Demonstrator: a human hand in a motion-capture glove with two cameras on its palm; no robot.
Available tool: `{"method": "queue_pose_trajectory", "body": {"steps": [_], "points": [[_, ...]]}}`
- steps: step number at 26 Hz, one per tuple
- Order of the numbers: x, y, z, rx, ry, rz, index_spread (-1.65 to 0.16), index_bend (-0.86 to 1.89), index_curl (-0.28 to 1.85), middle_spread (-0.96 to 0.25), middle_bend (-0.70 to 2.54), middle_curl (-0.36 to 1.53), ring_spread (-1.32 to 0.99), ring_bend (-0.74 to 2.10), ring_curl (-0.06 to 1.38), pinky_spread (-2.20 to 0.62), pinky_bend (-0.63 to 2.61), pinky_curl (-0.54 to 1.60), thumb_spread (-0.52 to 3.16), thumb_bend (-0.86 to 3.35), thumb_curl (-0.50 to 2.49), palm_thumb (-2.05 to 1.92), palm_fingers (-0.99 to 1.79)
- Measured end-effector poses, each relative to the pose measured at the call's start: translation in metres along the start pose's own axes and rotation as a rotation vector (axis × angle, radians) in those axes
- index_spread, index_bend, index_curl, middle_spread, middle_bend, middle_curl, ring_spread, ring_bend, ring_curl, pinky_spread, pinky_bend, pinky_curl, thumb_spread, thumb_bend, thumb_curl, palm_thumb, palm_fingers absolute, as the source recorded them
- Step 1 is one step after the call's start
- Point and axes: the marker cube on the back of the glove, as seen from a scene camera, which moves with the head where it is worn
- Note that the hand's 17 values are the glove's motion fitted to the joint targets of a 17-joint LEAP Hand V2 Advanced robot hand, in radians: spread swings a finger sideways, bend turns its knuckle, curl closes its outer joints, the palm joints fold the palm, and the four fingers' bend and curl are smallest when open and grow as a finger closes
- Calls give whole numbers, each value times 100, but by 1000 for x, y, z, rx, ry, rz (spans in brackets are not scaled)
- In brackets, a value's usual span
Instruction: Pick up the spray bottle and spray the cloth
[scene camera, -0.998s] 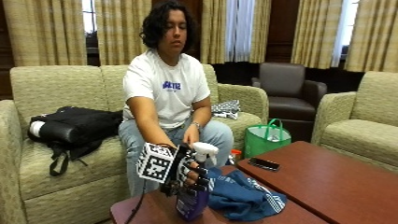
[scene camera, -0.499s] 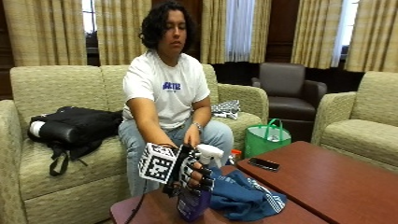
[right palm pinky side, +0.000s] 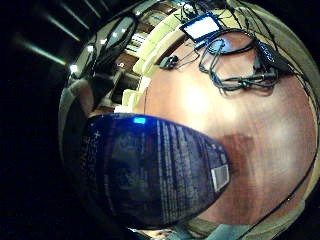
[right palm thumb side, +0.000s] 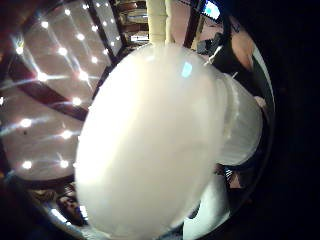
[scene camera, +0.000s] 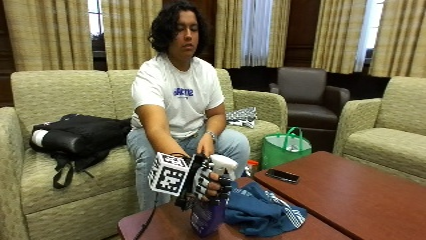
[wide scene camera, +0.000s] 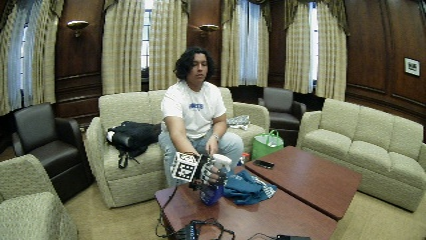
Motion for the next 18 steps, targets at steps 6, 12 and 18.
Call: {"method": "queue_pose_trajectory", "body": {"steps": [6, 12, 18], "points": [[-2, 0, -1, 22, 5, -32, -34, 10, 27, -21, 38, 44, -18, 58, 39, -4, 21, 32, 88, 2, 44, 91, 114], [-8, 2, -2, 76, 21, -87, -31, 20, 33, -21, 45, 48, -20, 51, 39, -14, 28, 35, 75, -1, 49, 95, 132], [-12, 10, -9, 119, 75, -174, -29, 17, 35, -22, 56, 51, -21, 57, 42, -25, 37, 38, 65, -2, 55, 98, 142]]}}
